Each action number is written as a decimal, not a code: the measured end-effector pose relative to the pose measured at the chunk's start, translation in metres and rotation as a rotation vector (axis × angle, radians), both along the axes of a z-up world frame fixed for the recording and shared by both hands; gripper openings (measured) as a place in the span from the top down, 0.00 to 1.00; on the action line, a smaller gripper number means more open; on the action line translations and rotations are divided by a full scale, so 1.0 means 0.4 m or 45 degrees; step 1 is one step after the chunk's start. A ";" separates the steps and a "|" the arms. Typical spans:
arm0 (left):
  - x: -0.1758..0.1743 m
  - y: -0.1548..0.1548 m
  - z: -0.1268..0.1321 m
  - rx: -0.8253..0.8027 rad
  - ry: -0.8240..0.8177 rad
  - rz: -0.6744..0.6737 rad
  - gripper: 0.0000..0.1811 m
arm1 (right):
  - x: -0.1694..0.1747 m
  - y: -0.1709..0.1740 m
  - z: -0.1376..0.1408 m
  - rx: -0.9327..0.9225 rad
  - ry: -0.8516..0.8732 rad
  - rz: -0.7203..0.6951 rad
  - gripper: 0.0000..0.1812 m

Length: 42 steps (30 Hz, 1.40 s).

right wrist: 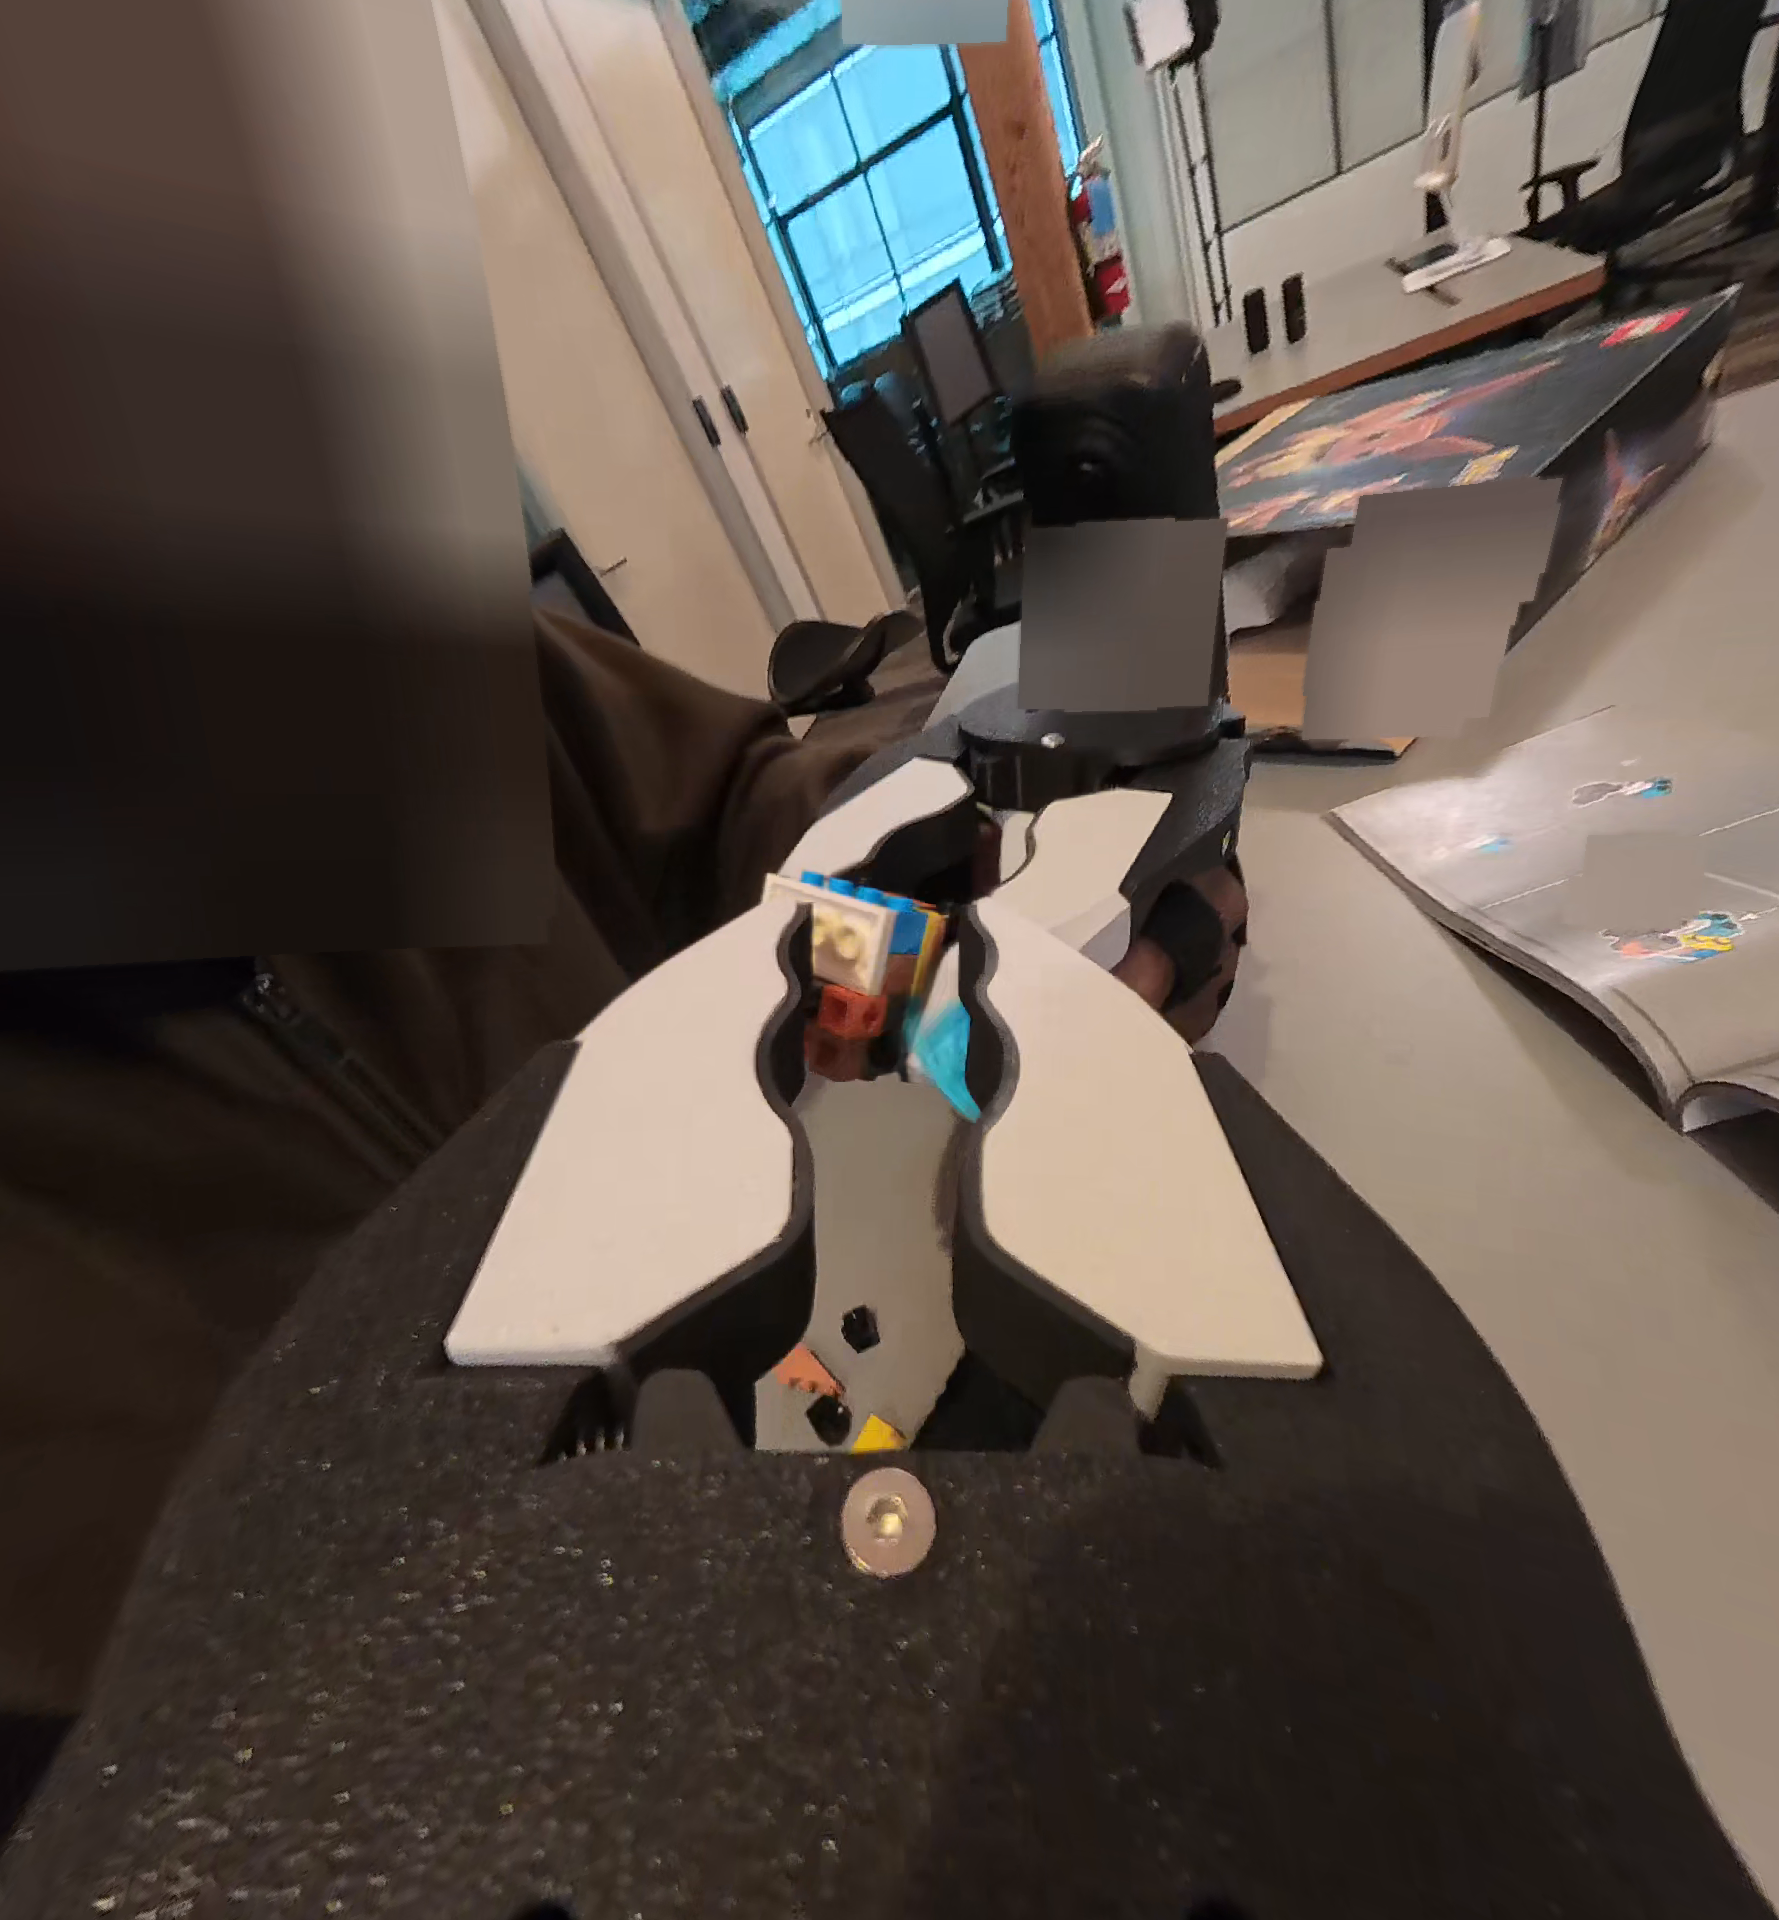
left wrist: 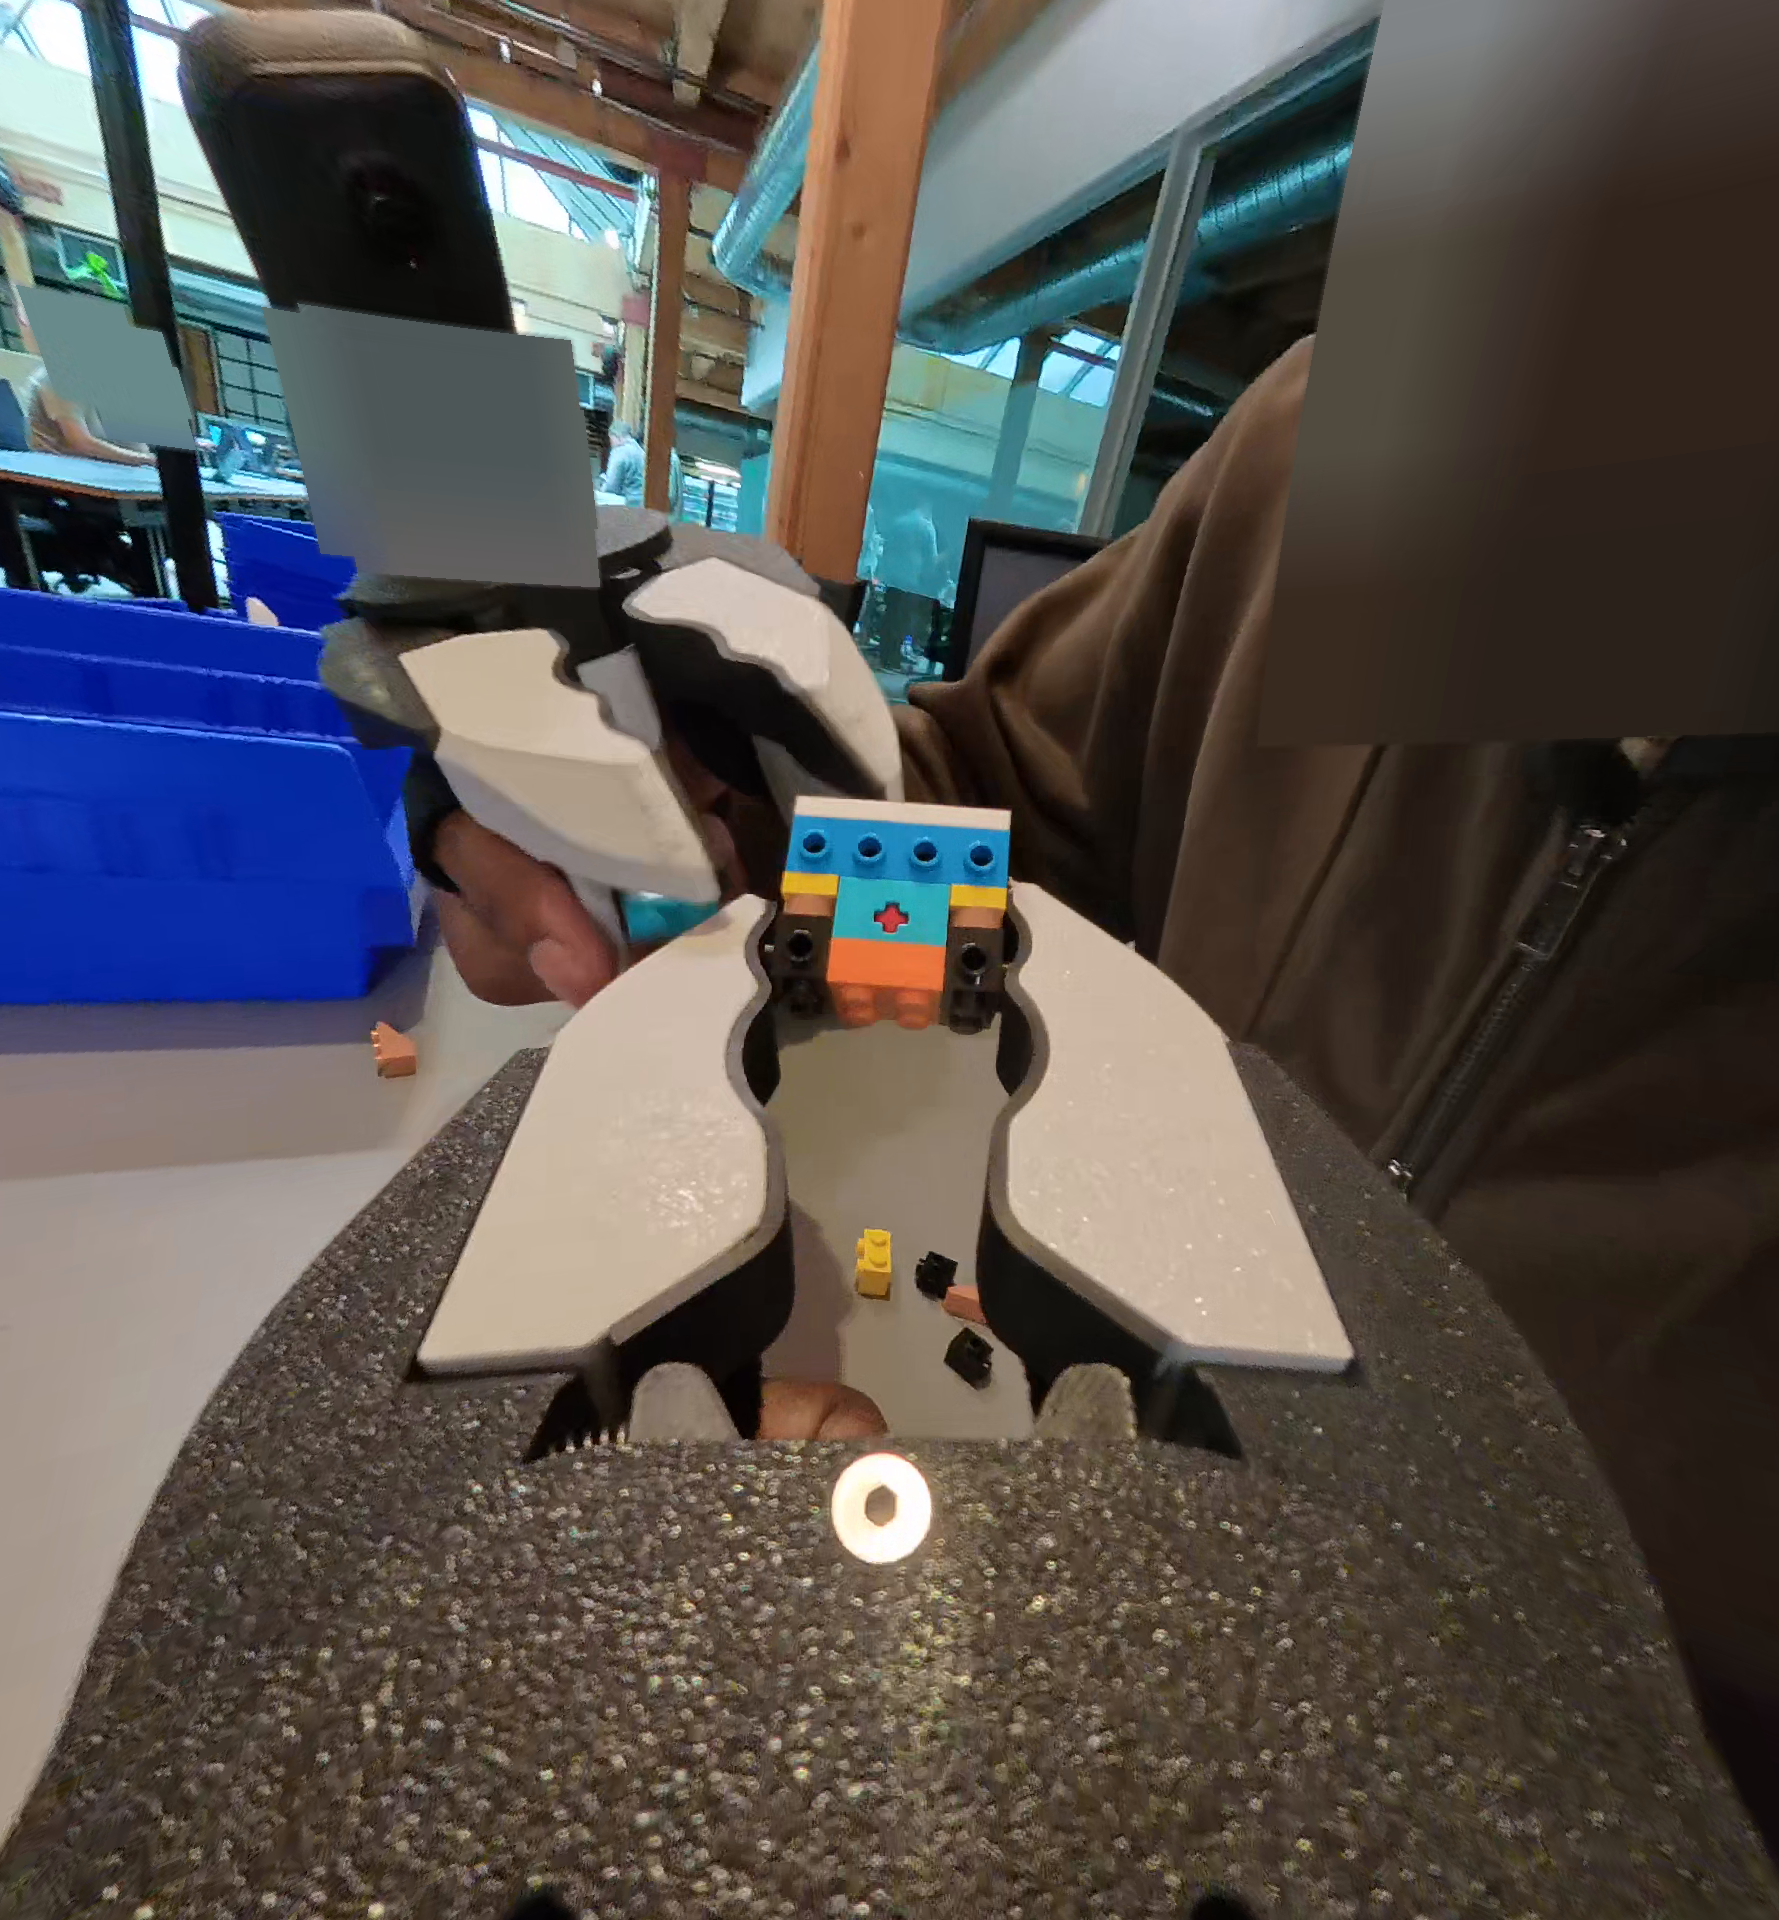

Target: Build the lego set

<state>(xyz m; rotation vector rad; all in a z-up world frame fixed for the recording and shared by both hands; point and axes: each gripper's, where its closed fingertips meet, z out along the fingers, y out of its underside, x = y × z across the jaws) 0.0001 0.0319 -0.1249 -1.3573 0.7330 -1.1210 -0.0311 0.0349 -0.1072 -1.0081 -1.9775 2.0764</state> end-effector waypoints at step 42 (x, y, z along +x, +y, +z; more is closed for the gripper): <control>-0.060 0.062 -0.053 -0.096 -0.023 0.211 0.78 | 0.420 0.013 -0.368 0.989 -0.256 -0.191 0.82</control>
